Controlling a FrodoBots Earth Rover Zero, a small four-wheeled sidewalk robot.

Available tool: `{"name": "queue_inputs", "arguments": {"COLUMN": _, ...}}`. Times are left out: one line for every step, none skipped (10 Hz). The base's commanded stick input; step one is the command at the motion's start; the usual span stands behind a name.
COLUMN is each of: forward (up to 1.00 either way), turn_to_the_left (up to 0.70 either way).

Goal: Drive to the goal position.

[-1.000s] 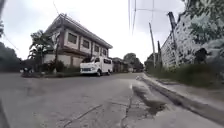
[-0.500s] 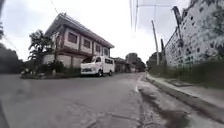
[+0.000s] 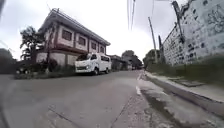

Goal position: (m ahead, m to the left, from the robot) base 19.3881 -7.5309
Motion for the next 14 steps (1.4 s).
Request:
{"name": "queue_inputs", "arguments": {"forward": 1.0, "turn_to_the_left": 0.0}}
{"name": "queue_inputs", "arguments": {"forward": 1.0, "turn_to_the_left": 0.0}}
{"name": "queue_inputs", "arguments": {"forward": 1.0, "turn_to_the_left": 0.0}}
{"name": "queue_inputs", "arguments": {"forward": 1.0, "turn_to_the_left": 0.0}}
{"name": "queue_inputs", "arguments": {"forward": 1.0, "turn_to_the_left": 0.0}}
{"name": "queue_inputs", "arguments": {"forward": 1.0, "turn_to_the_left": 0.0}}
{"name": "queue_inputs", "arguments": {"forward": 1.0, "turn_to_the_left": 0.0}}
{"name": "queue_inputs", "arguments": {"forward": 1.0, "turn_to_the_left": 0.0}}
{"name": "queue_inputs", "arguments": {"forward": 1.0, "turn_to_the_left": 0.0}}
{"name": "queue_inputs", "arguments": {"forward": 1.0, "turn_to_the_left": 0.0}}
{"name": "queue_inputs", "arguments": {"forward": 1.0, "turn_to_the_left": -0.05}}
{"name": "queue_inputs", "arguments": {"forward": 1.0, "turn_to_the_left": -0.4}}
{"name": "queue_inputs", "arguments": {"forward": 1.0, "turn_to_the_left": -0.4}}
{"name": "queue_inputs", "arguments": {"forward": 1.0, "turn_to_the_left": -0.4}}
